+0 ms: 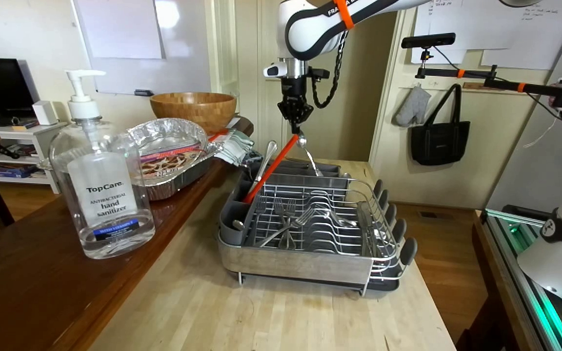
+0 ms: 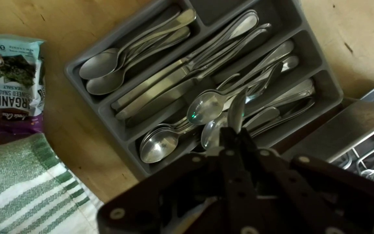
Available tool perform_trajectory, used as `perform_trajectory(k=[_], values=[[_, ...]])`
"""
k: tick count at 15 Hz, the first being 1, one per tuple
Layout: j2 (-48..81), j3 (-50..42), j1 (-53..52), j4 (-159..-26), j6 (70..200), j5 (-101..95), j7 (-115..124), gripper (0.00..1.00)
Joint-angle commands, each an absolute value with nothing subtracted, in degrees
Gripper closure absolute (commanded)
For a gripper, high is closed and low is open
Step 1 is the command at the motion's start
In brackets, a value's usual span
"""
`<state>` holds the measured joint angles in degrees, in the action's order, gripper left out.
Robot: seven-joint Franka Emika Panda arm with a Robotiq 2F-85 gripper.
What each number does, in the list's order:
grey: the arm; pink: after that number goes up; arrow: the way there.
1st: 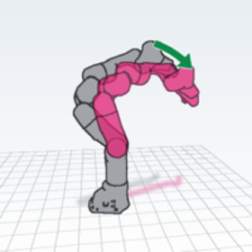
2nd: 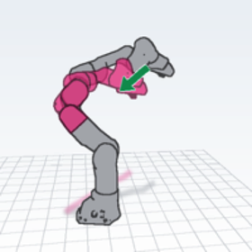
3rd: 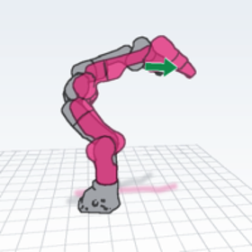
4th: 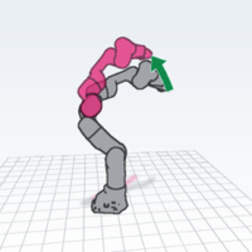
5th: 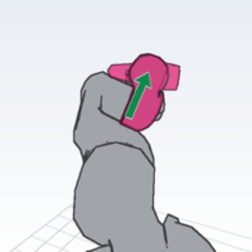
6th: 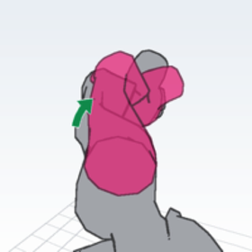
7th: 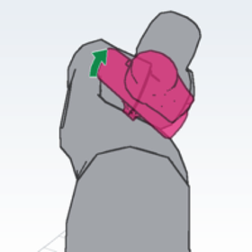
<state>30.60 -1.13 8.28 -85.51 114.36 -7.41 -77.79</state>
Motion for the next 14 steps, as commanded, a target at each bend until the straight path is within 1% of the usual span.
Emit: perform_trajectory(k=[1,10,14], values=[[32.0,-0.8,8.0,-84.5,115.0,-8.1,-76.9,0.99],[36.4,-0.6,4.8,-85.2,113.9,-11.3,-75.0,0.99],[39.5,-1.1,3.2,-82.5,108.9,-14.4,-73.6,0.99]])
